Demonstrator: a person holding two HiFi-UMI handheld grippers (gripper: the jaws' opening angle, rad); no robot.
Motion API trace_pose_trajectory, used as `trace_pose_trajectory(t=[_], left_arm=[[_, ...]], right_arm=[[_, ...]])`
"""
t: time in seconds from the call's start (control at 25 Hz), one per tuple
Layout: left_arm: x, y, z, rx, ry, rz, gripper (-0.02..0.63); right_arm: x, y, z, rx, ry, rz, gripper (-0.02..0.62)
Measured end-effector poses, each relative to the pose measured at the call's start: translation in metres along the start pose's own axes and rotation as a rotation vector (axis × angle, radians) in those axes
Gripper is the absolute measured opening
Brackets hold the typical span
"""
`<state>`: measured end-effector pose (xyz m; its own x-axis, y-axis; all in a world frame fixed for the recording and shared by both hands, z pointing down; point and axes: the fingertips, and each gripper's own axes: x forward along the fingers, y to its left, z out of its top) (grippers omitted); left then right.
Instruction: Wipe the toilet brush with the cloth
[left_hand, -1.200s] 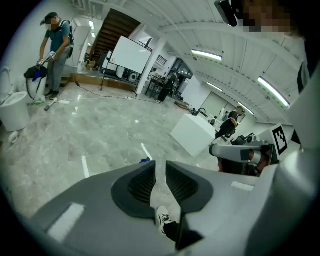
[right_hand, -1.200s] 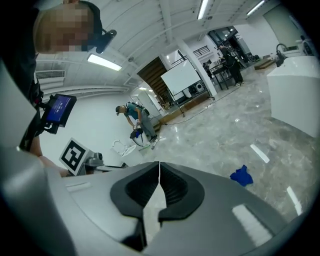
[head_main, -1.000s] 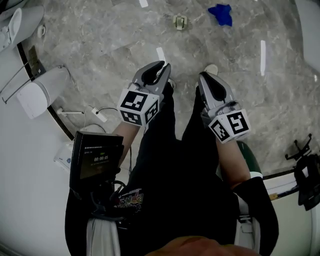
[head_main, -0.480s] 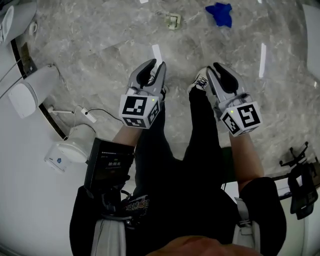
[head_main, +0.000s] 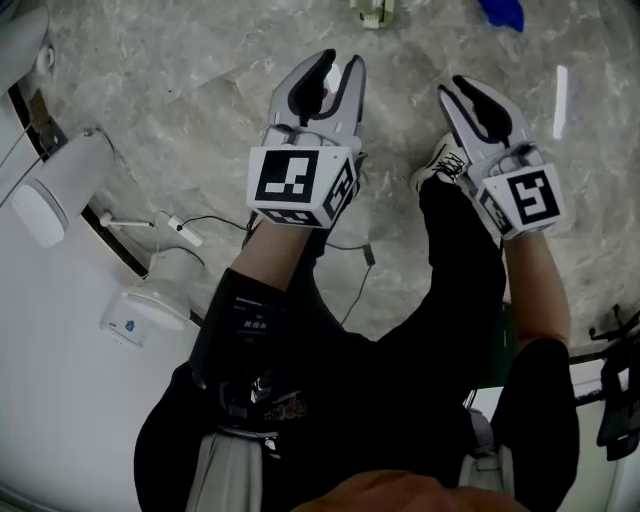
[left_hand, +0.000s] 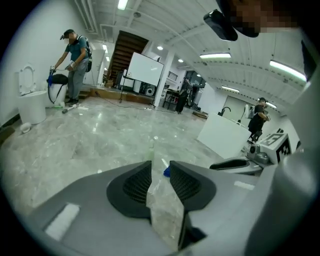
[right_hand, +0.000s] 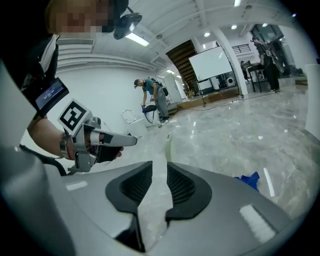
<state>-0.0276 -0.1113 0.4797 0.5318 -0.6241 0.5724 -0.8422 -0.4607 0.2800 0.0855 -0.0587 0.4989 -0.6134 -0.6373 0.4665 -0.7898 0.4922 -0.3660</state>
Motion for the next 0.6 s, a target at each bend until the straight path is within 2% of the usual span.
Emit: trace_pose_trajectory(t=[0.16,0.36,0.48,0.6], left_arm=[[0.011,0.018,-0.011,0.058,-0.079,-0.008,0.13],[0.054,0.031,-0.027,0.11,-0.113,-0.073,0.176],[0.072,0.031,-0.009,0.198,-0.177,-0.104,0.173],[0.081,0.032,0.009,0.27,-0.242,-0.124,0.166]], right_arm=[[0.03,-0.01,-0.024,-0.082,0.001,0.009,0.095],[0.083,-0.06,-0.074,-0.169,0.06,0.018,0.121],[0.11,-0.109,-0.089,-0.2,0.074,-0.052,0.118],[0.135,-0.178,-0.108,-0.184,0.097,-0.179,0.118]])
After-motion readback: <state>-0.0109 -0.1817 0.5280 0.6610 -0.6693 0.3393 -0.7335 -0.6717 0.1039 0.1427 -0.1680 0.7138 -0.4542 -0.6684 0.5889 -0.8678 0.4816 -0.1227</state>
